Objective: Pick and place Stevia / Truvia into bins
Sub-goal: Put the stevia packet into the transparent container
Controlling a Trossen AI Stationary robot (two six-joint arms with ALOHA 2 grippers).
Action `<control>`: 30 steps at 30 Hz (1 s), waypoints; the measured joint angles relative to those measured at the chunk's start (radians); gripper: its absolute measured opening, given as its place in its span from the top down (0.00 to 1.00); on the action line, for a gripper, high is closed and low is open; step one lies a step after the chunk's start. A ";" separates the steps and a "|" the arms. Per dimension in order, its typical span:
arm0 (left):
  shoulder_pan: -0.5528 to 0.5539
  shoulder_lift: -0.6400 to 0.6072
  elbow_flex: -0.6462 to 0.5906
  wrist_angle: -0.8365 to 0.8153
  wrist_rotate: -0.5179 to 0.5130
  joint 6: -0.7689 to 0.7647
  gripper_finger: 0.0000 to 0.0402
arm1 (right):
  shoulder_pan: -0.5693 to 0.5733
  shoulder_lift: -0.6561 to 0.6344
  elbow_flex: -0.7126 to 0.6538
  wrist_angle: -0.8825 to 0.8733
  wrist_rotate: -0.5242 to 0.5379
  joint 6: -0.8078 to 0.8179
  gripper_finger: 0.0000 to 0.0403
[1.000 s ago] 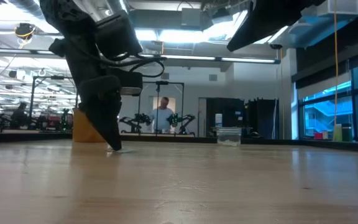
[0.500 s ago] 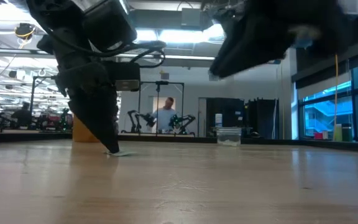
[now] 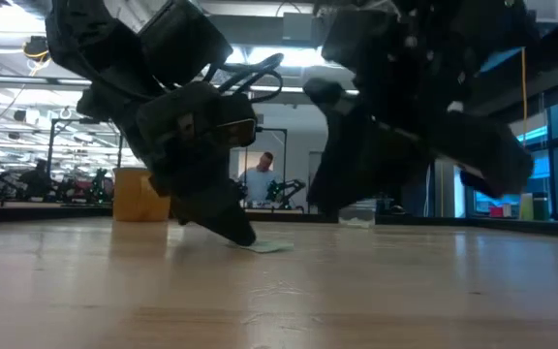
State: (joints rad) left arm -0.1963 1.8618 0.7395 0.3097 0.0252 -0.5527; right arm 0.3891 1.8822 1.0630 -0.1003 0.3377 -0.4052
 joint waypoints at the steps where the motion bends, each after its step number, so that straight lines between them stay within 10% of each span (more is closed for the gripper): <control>1: 0.000 0.005 -0.001 0.017 -0.002 -0.001 0.99 | 0.000 0.009 0.000 0.004 -0.018 0.000 0.81; 30: 0.007 0.011 -0.005 0.107 0.005 -0.002 0.99 | -0.001 0.119 0.002 0.140 0.020 -0.050 0.81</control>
State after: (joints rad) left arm -0.1890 1.8729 0.7341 0.4172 0.0300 -0.5549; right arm 0.3882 2.0014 1.0647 0.0399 0.3579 -0.4553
